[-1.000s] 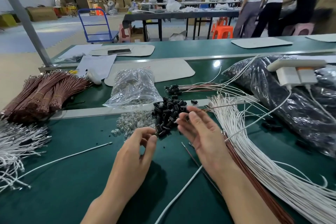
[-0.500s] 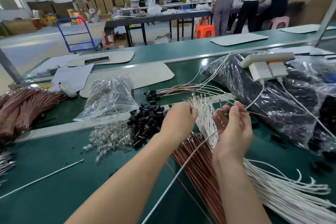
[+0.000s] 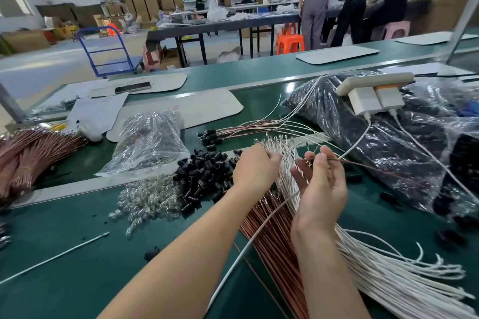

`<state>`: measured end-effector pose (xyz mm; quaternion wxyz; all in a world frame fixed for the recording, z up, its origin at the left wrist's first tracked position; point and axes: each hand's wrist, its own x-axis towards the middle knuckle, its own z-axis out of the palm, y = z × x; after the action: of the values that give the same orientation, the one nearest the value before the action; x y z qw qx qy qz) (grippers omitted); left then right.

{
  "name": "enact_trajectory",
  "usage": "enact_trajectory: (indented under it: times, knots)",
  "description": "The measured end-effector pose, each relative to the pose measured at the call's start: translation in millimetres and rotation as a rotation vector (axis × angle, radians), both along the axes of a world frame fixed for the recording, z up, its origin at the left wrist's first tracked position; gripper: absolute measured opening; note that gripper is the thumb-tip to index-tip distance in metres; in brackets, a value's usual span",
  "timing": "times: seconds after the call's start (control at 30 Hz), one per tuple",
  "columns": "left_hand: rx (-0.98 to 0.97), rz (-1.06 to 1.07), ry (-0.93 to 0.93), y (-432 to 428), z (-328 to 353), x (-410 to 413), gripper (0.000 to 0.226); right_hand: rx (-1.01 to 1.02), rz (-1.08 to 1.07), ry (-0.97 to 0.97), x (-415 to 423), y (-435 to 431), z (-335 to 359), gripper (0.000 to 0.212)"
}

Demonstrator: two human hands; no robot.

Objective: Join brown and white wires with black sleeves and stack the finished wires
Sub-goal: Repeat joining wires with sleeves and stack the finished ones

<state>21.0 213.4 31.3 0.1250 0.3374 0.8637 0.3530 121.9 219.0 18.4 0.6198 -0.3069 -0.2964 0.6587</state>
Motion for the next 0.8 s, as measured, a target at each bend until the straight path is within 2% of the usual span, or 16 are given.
enact_trajectory:
  times: [0.1, 0.23, 0.33, 0.4, 0.5, 0.6, 0.67, 0.73, 0.8]
  knots:
    - [0.072, -0.06, -0.142, 0, 2, 0, 0.03, -0.003, 0.008, -0.01, 0, -1, 1, 0.014]
    - [0.113, -0.172, -0.191, -1, 4, 5, 0.018, -0.018, 0.017, -0.02, 2, -2, 0, 0.014]
    - [0.178, -0.15, -0.215, -2, 10, 3, 0.008, -0.026, 0.025, -0.029, 3, -3, 2, 0.014]
    - [0.286, -0.087, -0.273, -4, 22, 0, 0.007, -0.037, 0.054, -0.014, 5, -4, 4, 0.014]
    - [0.466, 0.001, -0.38, -11, 48, -9, 0.01, -0.06, 0.203, 0.094, 9, -7, 9, 0.015]
    - [0.644, 0.074, -0.382, -29, 81, -22, 0.017, -0.067, 0.408, 0.242, 14, -11, 14, 0.02]
    - [0.813, 0.137, -0.39, -50, 102, -33, 0.014, -0.068, 0.566, 0.322, 16, -15, 17, 0.022]
    - [1.006, 0.256, -0.411, -81, 118, -46, 0.007, -0.048, 0.737, 0.348, 17, -22, 19, 0.021]
    - [1.173, 0.388, -0.464, -116, 124, -58, 0.014, -0.035, 0.884, 0.329, 14, -32, 20, 0.021]
